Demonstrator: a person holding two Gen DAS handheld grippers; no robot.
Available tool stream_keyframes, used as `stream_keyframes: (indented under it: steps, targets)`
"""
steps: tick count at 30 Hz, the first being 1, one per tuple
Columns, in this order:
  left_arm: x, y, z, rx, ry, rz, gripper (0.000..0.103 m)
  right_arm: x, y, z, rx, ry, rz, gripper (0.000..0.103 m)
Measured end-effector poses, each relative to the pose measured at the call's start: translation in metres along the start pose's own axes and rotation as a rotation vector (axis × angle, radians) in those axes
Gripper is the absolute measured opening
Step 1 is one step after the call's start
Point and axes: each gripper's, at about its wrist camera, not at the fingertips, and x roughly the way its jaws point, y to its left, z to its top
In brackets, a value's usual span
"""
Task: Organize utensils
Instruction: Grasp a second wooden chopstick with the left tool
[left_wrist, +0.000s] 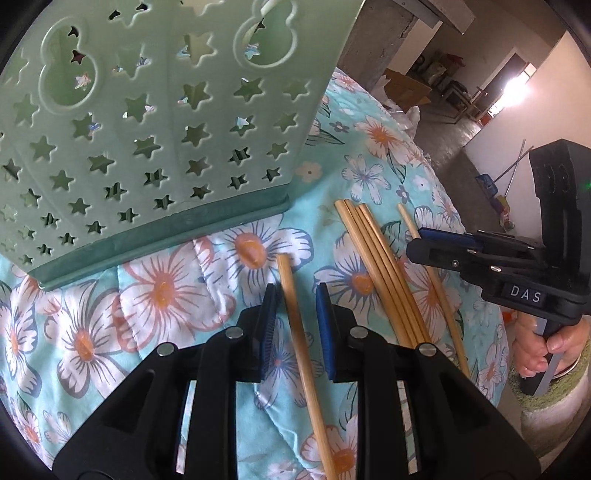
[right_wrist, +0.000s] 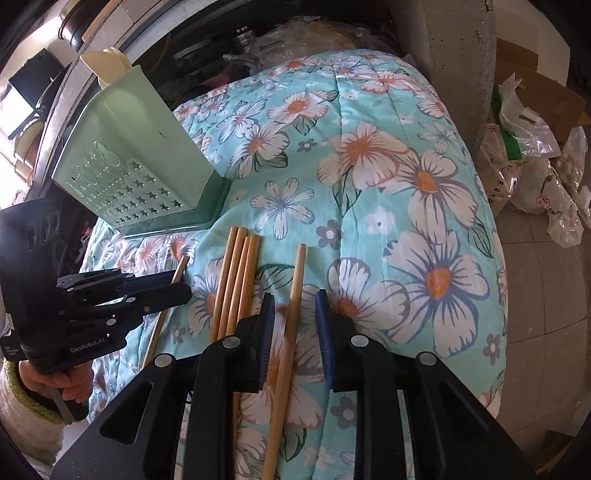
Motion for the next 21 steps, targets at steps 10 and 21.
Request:
stream_keyframes:
  steps: [10,21]
  targets:
    - [0.009,-0.004,0.007,-0.019,0.012,0.014,0.009,0.007,0.001,0.007,-0.012,-0.013,-0.037,0.010]
    - [-0.008,0.015,0.005,-0.097,-0.018,-0.061,0.006,-0.025,0.005,0.007,0.014,-0.073,0.002,0.007]
